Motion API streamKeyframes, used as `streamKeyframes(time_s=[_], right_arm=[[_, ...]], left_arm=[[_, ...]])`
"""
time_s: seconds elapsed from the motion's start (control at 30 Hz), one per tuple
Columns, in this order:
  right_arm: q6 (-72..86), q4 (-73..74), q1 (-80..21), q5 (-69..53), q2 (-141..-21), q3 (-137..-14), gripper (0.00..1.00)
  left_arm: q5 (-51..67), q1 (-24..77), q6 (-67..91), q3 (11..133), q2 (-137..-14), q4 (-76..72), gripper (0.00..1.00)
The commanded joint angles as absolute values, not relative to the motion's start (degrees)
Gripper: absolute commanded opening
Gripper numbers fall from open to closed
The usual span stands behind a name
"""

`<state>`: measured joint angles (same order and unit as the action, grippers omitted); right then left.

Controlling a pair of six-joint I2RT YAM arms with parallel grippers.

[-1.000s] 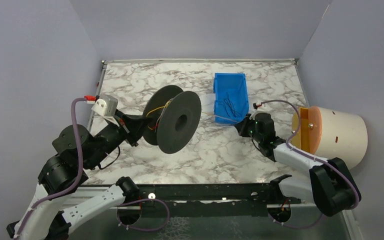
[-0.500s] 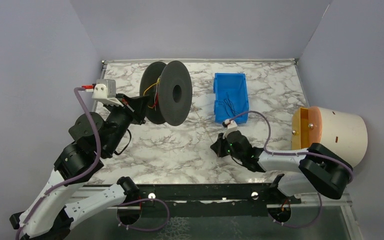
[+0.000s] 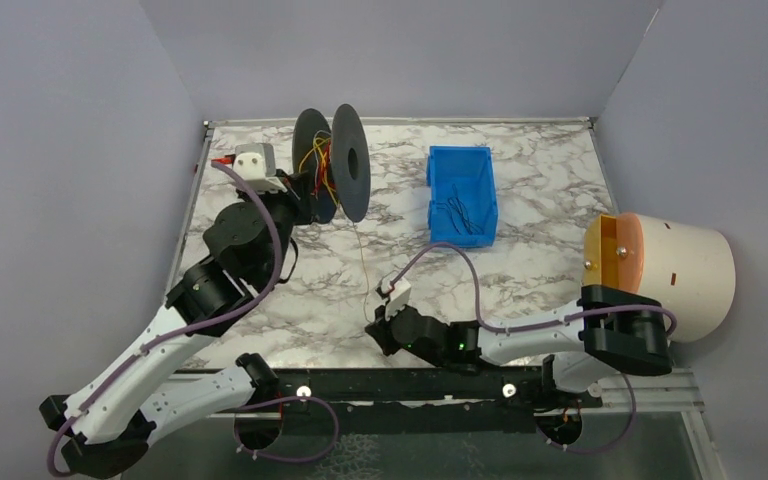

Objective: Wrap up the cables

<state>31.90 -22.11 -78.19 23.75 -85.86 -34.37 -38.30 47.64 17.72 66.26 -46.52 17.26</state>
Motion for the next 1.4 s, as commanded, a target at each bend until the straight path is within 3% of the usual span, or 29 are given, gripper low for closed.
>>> streamKeyframes(time_s=[0.0,0.4,0.67,0.93,1.1,1.37], right_arm=[[29.9,-17.7,-83.5,32.5,-84.4,-38.9,0.01],[24.9,-8.8,-96.4,44.7,-75.0,-47.6,0.01],[17.9,-9.2,-97.6,47.8,-69.8,-50.7,0.01],[-0.8,-15.6,-97.5,54.2,-63.1,-52.8,0.01],[-12.3,-18.2,-95.5,55.3,-61.1,-54.9,0.01],[-15.3,-10.9,-80.3,47.2,-60.2,-58.9,0.01]], left_arm=[[-44.4,47.7,11.3,63.6,-47.8,6.3,0.00],[-48.9,47.7,4.5,56.0,-53.6,4.7,0.00],[-46.7,47.7,3.0,52.7,-54.8,8.2,0.00],[-42.4,48.0,4.1,49.3,-53.8,13.6,0.00],[-36.0,48.5,3.9,47.3,-53.3,17.1,0.00],[-20.4,49.1,2.4,43.6,-49.3,20.0,0.00]])
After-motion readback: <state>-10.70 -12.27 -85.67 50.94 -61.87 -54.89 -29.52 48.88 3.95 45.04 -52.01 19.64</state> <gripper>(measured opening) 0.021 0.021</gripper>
